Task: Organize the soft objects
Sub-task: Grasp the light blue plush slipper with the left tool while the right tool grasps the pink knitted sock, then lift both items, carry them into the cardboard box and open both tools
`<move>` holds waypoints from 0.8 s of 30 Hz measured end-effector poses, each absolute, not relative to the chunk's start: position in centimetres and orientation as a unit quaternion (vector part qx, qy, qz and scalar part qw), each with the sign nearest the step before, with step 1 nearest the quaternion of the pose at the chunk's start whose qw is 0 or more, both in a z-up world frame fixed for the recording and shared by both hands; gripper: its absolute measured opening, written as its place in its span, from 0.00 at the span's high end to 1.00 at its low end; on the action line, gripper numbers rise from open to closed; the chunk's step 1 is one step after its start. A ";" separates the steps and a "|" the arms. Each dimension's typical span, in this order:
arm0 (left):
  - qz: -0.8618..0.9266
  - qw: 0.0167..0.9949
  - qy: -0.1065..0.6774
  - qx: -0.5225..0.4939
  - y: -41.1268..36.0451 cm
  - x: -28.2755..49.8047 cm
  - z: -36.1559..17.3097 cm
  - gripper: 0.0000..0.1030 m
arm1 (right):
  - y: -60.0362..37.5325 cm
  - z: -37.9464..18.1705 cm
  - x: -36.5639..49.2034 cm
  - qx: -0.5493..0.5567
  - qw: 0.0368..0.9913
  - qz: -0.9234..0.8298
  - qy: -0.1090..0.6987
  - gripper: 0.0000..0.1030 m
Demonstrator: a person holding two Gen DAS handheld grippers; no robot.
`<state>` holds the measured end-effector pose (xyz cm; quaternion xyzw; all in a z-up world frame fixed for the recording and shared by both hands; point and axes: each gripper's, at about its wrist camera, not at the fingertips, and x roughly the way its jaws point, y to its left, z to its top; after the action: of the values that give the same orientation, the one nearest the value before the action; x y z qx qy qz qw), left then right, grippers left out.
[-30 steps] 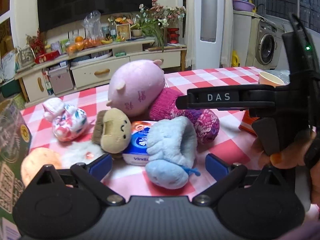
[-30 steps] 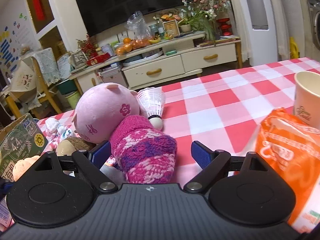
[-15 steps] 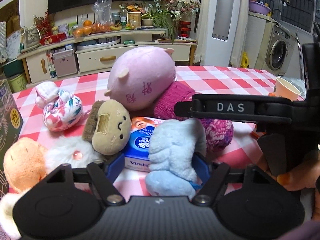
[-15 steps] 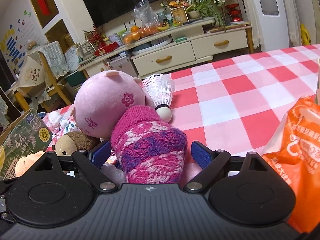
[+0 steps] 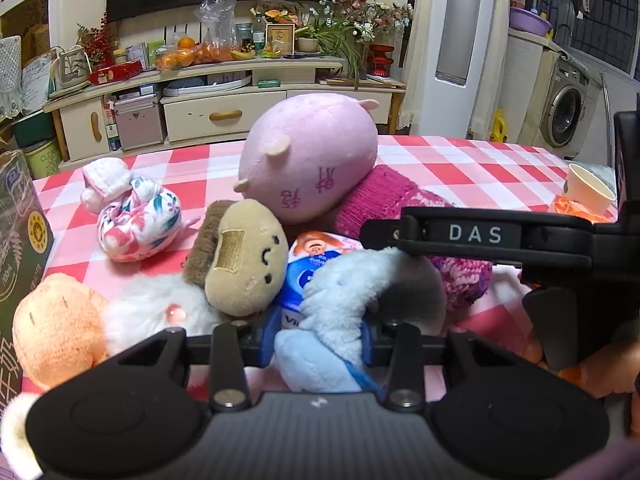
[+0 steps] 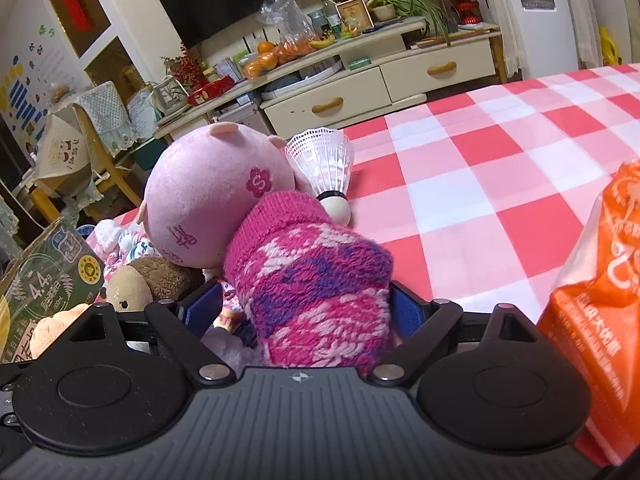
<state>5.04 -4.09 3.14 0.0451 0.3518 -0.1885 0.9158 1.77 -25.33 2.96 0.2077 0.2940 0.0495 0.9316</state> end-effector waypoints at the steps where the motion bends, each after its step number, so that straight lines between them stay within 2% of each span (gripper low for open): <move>1: -0.190 0.916 0.351 0.045 -4.0 5.0 3.1 0.66 | -25.3 3.0 1.7 0.204 0.932 0.049 0.295 0.00; 3: -0.192 0.915 0.351 0.045 -3.9 5.1 3.1 0.67 | -25.3 3.1 1.6 0.198 0.933 0.046 0.295 0.00; 7: -0.196 0.915 0.349 0.048 -3.6 4.7 3.2 0.68 | -25.6 3.3 1.3 0.191 0.935 0.043 0.296 0.09; 13: -0.200 0.911 0.357 0.043 -2.8 3.8 3.5 0.70 | -24.8 3.5 0.9 0.160 0.942 0.034 0.292 0.15; 24: -0.220 0.909 0.352 0.020 -1.0 2.5 4.7 0.70 | -24.7 3.5 -0.8 0.169 0.942 0.007 0.289 0.18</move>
<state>2.48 -0.95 4.70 0.0198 0.3524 -0.2199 0.9094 -0.80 -24.67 3.53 0.1685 0.2890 0.0065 0.9424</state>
